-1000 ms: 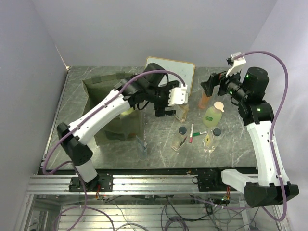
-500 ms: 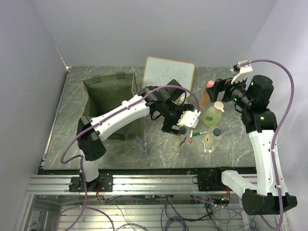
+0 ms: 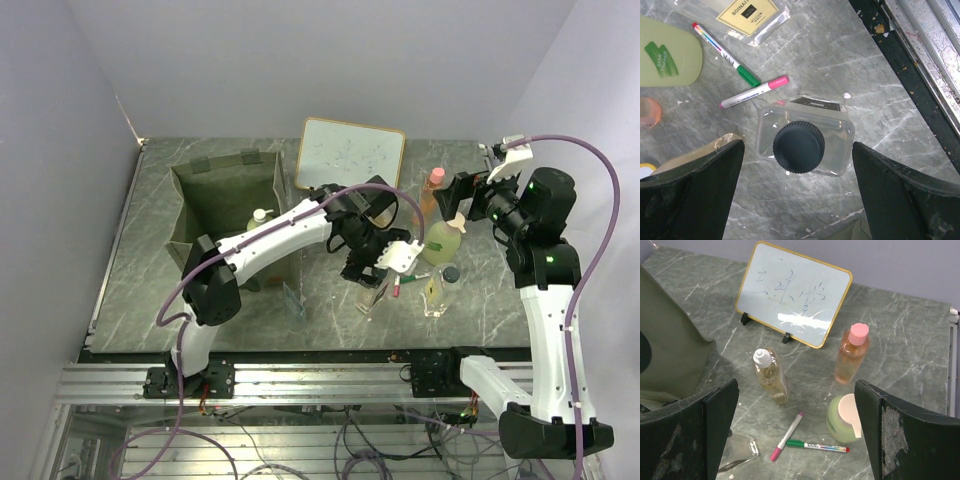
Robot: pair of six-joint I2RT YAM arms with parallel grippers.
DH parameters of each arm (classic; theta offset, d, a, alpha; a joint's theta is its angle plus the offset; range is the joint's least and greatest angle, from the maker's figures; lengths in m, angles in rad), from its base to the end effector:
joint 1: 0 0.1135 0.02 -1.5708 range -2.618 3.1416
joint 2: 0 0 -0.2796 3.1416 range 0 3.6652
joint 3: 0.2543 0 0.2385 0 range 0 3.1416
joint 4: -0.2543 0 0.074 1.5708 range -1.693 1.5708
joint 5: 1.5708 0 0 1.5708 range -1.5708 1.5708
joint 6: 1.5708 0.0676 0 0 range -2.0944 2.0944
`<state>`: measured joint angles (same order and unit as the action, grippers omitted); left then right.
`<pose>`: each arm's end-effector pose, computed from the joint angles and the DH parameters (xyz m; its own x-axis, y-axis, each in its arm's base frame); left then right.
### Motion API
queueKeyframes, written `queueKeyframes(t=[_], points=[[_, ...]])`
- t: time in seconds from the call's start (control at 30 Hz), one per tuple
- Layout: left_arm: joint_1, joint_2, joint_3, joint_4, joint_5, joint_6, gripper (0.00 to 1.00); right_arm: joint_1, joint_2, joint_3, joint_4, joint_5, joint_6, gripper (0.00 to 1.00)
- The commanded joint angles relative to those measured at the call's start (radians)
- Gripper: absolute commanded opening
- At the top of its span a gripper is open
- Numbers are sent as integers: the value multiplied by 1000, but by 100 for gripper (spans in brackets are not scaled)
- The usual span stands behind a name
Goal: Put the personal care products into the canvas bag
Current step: Pick up the care product from the center of the board.
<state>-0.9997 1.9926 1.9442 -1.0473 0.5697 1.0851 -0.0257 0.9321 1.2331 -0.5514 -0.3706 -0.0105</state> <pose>0.2006 -0.3796 0.3009 0.5201 0.5682 -0.6377 0.8181 -0.5460 0.1806 0.1893 0.0196 0.4298 -0.2443 -0.0035 -0.9697 -0.3294 0.9408 0.0796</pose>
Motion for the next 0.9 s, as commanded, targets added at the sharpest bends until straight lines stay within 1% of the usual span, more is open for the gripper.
queueKeyframes(t=[0.0, 0.17, 0.3, 0.53, 0.87], points=[[-14, 33, 52, -35, 56, 53, 99, -10, -14, -14, -3, -3, -4, 100], [-17, 90, 81, -81, 65, 91, 100, -16, -28, -30, -2, -2, -5, 100], [-18, 129, 111, -126, 64, 123, 98, -20, -38, -43, -3, -2, -5, 100], [-19, 148, 105, -125, 74, 133, 94, -32, -52, -59, -1, -7, -2, 100], [-24, 160, 90, -82, 106, 82, 97, -39, -57, -67, -9, -17, -1, 100]])
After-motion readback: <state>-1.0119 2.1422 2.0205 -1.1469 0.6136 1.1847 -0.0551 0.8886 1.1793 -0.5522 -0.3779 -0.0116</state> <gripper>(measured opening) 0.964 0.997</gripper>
